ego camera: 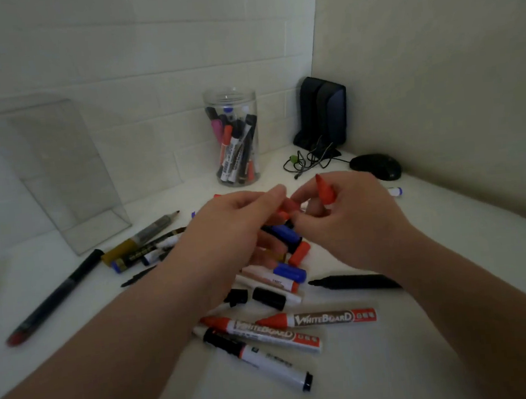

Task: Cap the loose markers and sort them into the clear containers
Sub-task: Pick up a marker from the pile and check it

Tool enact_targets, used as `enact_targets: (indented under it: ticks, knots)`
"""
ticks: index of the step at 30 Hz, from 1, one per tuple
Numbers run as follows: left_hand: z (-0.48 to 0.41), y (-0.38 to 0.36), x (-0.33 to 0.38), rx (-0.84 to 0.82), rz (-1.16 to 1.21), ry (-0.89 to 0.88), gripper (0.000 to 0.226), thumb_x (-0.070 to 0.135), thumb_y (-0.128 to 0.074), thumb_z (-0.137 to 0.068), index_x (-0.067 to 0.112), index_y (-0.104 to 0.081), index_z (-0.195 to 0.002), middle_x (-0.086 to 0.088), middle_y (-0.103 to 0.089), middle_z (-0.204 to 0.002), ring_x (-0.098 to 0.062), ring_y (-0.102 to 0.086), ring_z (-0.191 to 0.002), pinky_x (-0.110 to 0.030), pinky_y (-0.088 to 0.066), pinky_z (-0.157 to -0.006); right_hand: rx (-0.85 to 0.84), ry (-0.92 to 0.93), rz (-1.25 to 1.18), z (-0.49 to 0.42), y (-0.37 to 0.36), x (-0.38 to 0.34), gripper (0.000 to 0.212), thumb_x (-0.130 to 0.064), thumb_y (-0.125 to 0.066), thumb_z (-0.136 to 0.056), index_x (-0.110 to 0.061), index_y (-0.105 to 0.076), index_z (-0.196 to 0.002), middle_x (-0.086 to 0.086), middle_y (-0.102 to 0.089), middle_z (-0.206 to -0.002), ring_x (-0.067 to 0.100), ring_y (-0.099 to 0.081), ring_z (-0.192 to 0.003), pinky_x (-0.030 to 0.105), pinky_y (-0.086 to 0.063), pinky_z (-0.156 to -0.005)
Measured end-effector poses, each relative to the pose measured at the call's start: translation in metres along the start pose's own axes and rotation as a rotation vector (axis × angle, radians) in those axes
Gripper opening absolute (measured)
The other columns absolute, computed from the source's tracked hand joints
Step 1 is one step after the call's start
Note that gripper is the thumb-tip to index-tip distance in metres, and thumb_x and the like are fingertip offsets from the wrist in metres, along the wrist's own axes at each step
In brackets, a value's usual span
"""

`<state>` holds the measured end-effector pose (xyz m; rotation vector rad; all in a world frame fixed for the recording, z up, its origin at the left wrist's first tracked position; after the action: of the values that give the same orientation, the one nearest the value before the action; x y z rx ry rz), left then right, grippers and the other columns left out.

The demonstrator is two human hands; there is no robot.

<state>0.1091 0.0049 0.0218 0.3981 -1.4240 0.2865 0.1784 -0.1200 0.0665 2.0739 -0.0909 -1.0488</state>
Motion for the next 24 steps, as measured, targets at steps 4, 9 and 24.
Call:
enact_targets:
  ticks: [4,9,24]
  knots:
    - [-0.008,-0.009,-0.008,0.029,0.281,-0.016,0.018,0.016,-0.064,-0.096,0.001,-0.073,-0.095,-0.015,-0.077,-0.088,-0.026,-0.075,-0.083,-0.034,-0.061,-0.074,-0.003,-0.040,-0.074,0.002,-0.008,0.005,0.009,-0.027,-0.075,-0.083,-0.026,-0.067,-0.087,-0.005,-0.067,-0.069,0.006,-0.061,-0.063,0.014,-0.048,-0.058]
    - [-0.006,0.026,-0.011,0.210,0.536,-0.069,0.028,0.021,-0.069,-0.091,0.000,-0.062,-0.109,-0.015,-0.074,-0.078,-0.021,-0.071,-0.062,-0.027,-0.058,-0.055,-0.257,-0.234,-0.183,0.002,-0.014,0.029,0.026,-0.006,-0.064,-0.090,-0.031,-0.071,-0.095,-0.011,-0.073,-0.087,0.007,-0.067,-0.077,0.035,-0.056,-0.076]
    - [-0.002,0.021,-0.008,0.152,0.513,-0.176,0.025,0.026,-0.062,-0.094,0.001,-0.066,-0.092,-0.019,-0.076,-0.087,-0.032,-0.076,-0.081,-0.038,-0.063,-0.075,-0.392,-0.125,-0.137,0.016,-0.022,0.006,0.022,-0.042,-0.045,-0.098,-0.044,-0.058,-0.081,-0.005,-0.054,-0.054,0.003,-0.041,-0.040,0.019,-0.037,-0.044]
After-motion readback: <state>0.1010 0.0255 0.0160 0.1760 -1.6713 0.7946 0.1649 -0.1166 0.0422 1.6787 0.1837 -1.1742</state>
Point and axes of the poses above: each hand's wrist, its own z-axis away from the middle knuckle, its own y-axis out of the back of the hand, x = y × z, the point moved 9 cm from there along -z, towards the middle knuckle
